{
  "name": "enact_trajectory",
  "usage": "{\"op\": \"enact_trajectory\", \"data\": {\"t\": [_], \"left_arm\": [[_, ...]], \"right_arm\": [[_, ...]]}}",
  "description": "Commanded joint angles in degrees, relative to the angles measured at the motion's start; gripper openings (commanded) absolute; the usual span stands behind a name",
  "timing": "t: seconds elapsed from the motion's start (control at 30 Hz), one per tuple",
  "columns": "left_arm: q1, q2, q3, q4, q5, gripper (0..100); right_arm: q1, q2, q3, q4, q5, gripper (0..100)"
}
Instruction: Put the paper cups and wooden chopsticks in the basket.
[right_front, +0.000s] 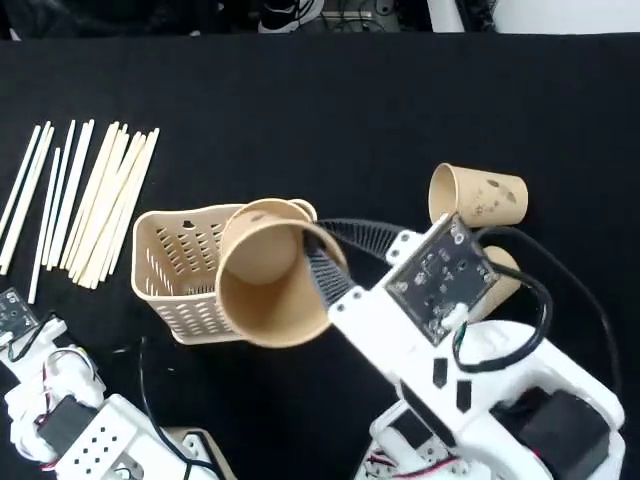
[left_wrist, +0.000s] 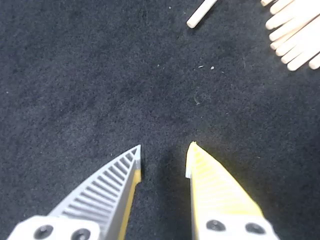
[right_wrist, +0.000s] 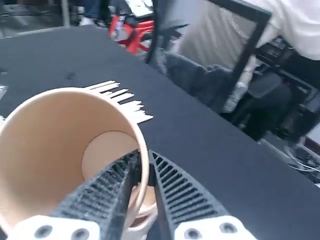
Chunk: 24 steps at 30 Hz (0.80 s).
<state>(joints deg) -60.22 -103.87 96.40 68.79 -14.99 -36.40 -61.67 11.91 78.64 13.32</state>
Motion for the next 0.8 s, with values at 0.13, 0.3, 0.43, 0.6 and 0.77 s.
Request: {"op": "enact_trajectory", "data": {"t": [0.13,0.3,0.43,0.6,0.77], "left_arm": [[0.2,-0.4,1.0,-0.3,-0.4,15],[0.2,-0.4,1.0,-0.3,-0.4,15],[0.2,-0.4,1.0,-0.3,-0.4,15],[0.2,-0.4,1.0,-0.3,-0.4,15],[0.3,-0.4,1.0,-0.3,-0.4,15]], "right_arm": [[4.0,0.7,9.2,-8.2,1.9,1.1],[4.0,0.7,13.8,-11.8,1.9,1.2],[5.0,0.7,15.0,-11.8,3.3,1.8],[5.2,0.2,16.9,-11.5,3.9,12.8],[5.1,0.5,16.9,-13.4,4.0,26.7]]}}
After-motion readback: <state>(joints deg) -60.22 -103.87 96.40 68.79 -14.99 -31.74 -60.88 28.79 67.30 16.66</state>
